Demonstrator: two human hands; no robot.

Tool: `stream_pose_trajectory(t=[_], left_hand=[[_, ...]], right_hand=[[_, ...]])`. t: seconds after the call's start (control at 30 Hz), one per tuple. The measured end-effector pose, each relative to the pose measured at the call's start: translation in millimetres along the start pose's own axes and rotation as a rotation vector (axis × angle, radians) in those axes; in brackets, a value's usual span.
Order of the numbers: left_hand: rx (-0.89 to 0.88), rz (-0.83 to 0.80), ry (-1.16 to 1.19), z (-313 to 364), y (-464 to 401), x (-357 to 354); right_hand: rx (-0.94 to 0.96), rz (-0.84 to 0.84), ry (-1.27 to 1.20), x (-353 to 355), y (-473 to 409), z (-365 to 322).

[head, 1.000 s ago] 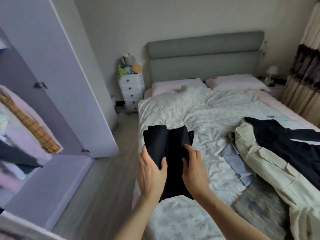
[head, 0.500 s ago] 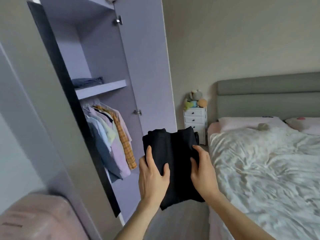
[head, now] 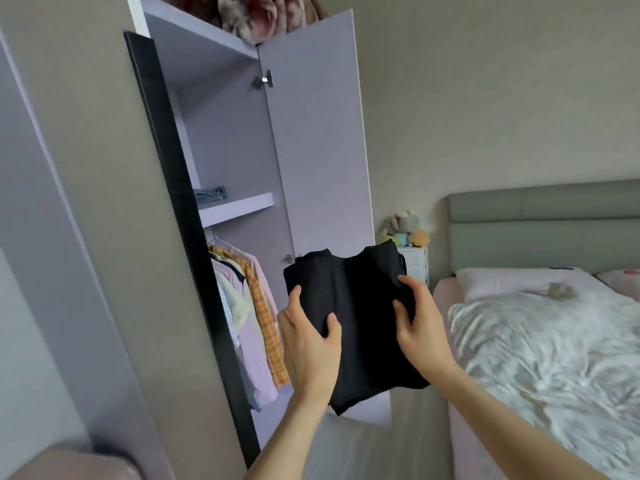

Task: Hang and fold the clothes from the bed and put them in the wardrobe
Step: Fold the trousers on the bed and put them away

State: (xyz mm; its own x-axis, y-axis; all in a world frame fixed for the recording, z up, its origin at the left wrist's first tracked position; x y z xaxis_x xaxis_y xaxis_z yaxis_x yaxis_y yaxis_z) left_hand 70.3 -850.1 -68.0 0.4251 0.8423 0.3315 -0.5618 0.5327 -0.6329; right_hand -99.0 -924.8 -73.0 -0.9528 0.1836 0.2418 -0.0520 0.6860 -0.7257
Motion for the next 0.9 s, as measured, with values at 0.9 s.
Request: stream_pose_trajectory(t=[0.9], left_hand=[[-0.222,0.363,-0.203,-74,-448,-133]], right_hand=[[0.296,0.034,-0.5,-309,-418,109]])
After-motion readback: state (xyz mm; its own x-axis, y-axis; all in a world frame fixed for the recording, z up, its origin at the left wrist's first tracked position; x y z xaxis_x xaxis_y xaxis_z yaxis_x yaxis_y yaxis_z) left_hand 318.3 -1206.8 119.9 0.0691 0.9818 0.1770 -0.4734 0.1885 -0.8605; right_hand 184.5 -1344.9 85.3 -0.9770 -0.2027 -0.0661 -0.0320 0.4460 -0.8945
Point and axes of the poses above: each hand's wrist, its own y-axis away from the middle knuckle, its own x-axis out of the back of the hand, z = x × y, the point moved 5 cm from there along -y, towards the middle knuckle, and after that the axes turned 2 degrees about x, right-handed, at the moved point
